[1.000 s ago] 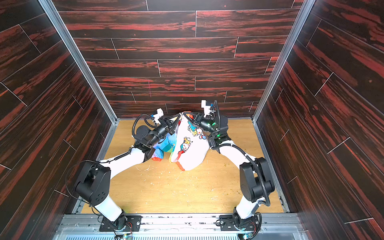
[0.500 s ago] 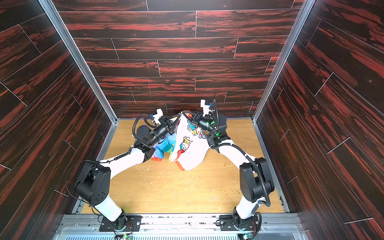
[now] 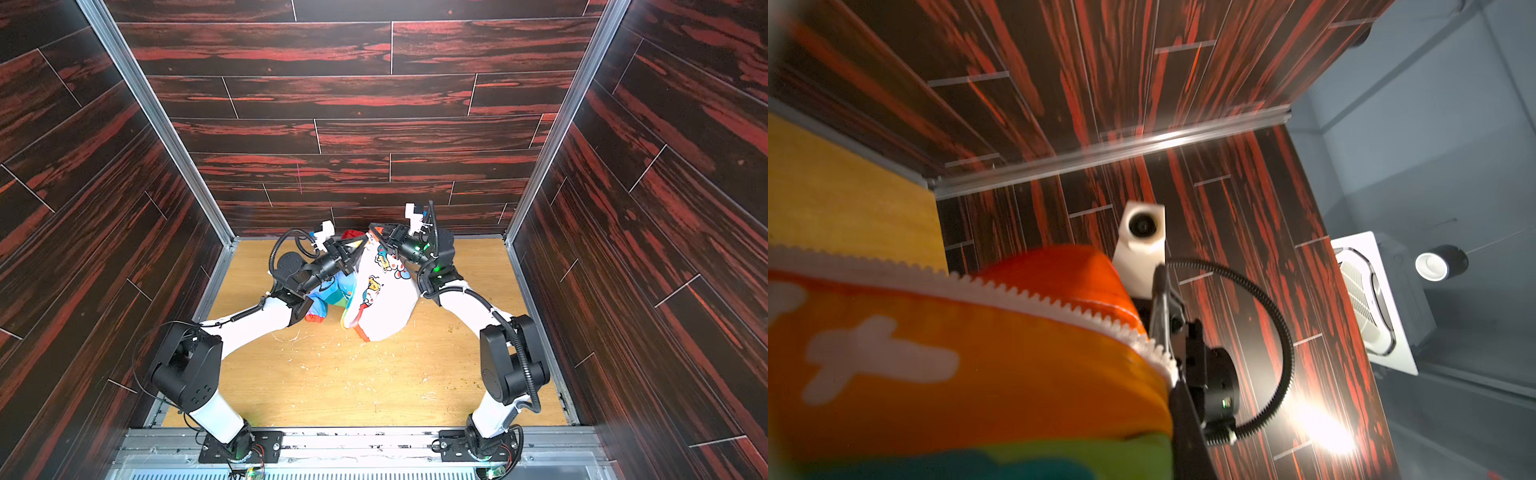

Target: Zip up the jacket

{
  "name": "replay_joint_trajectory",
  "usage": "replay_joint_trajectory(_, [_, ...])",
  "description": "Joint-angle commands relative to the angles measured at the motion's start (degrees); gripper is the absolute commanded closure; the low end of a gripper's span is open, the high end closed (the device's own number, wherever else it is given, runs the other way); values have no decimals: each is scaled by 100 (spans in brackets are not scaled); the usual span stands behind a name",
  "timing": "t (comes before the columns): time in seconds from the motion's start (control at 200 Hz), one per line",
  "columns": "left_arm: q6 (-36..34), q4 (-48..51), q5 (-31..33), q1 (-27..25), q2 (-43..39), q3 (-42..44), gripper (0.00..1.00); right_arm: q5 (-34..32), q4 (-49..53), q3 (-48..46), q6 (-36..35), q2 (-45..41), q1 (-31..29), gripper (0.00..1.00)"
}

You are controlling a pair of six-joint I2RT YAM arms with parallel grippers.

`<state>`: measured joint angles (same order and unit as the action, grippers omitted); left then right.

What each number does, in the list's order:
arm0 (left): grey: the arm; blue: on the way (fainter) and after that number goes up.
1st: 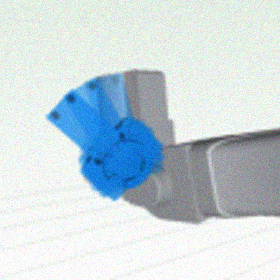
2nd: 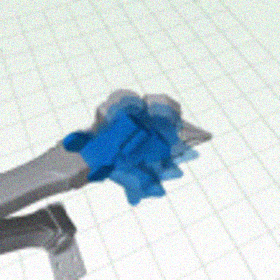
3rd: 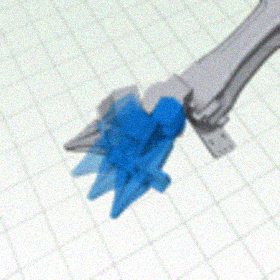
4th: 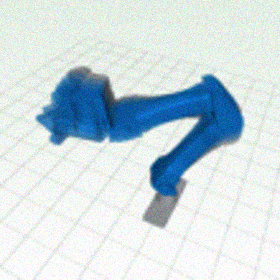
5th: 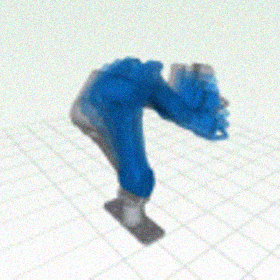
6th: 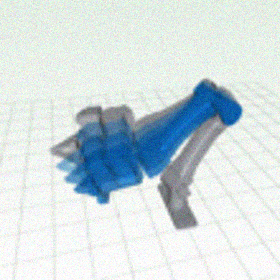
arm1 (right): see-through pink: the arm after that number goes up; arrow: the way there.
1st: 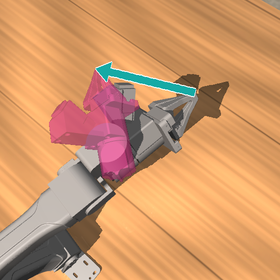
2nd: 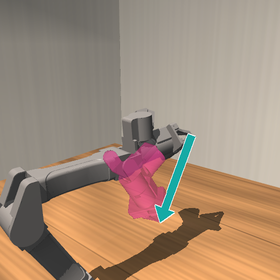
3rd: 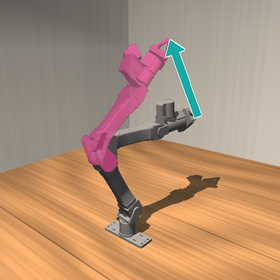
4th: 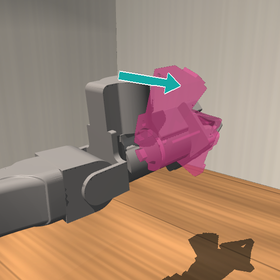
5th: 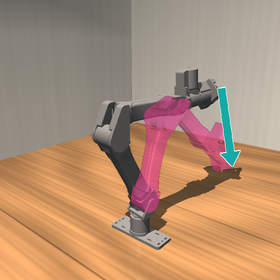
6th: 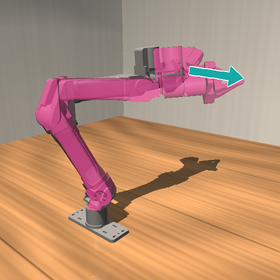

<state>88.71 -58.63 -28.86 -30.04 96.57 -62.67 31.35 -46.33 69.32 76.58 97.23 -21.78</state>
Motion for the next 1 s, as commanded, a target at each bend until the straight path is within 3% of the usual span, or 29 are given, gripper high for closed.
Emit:
replay_joint_trajectory(0.0, [-2,-165,-469,-31,-279,12,100,-194,-375,-130,165,-377,55,63])
replay_joint_trajectory(0.556, [279,-106,-843,60,-341,-100,100,28,-956,-1247,560,-1189,74,61])
replay_joint_trajectory(0.997, [507,-201,-1002,59,-269,-185,100,71,-1140,-1292,655,-1132,69,87])
